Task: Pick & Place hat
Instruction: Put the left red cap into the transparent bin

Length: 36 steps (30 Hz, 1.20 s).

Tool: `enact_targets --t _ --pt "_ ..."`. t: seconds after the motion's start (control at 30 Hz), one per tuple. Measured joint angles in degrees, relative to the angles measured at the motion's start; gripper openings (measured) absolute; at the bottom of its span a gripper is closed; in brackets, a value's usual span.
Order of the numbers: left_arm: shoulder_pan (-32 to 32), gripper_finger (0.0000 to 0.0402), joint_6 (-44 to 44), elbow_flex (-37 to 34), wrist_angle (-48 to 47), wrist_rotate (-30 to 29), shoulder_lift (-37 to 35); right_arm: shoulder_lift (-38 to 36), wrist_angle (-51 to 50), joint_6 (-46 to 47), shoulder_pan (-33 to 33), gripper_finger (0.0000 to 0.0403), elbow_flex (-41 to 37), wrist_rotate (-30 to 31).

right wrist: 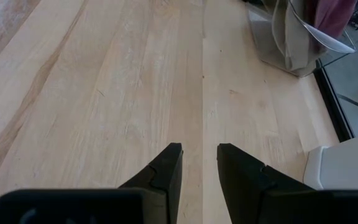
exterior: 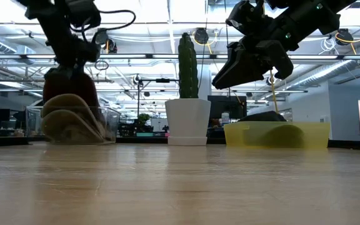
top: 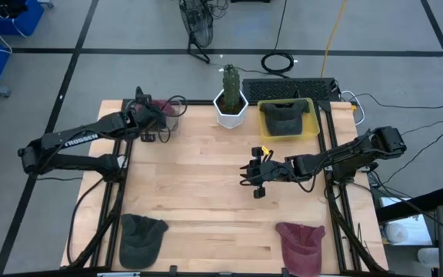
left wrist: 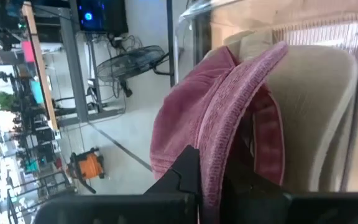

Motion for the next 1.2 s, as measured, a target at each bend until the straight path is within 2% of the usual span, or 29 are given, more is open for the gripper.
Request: enact_targets --t 0.13,0.3,0.43,0.63,0.83,1.07,1.2 --pt "2.32 0.0012 3.60 -3.55 5.64 1.94 0.00 0.00 -0.02 0.00 0.00 0.0089 0.00 -0.02" --pt "4.13 0.0015 5.40 -5.41 10.82 7.95 -0.13 0.00 -0.02 -0.05 0.00 0.0089 0.00 -0.01" --pt "4.23 0.0024 7.38 -5.42 11.11 10.75 -0.13 0.00 -0.02 -0.07 -0.02 0.0089 0.02 -0.02" --pt "6.67 0.0010 6.36 -5.38 8.07 15.47 -0.13 0.00 -0.02 0.20 0.00 0.0089 0.00 -0.02" --pt "10.58 0.0034 5.45 -5.35 5.66 16.36 -0.13 0.00 -0.04 0.41 0.00 0.0089 0.00 -0.04" --pt "11.30 0.0021 2.74 -5.35 6.10 17.73 -0.13 0.00 -0.04 0.28 0.00 0.0089 0.00 -0.04" --pt "11.17 0.0049 1.52 -5.35 6.07 17.01 -0.09 0.00 -0.04 0.26 0.00 0.0089 0.00 -0.04"
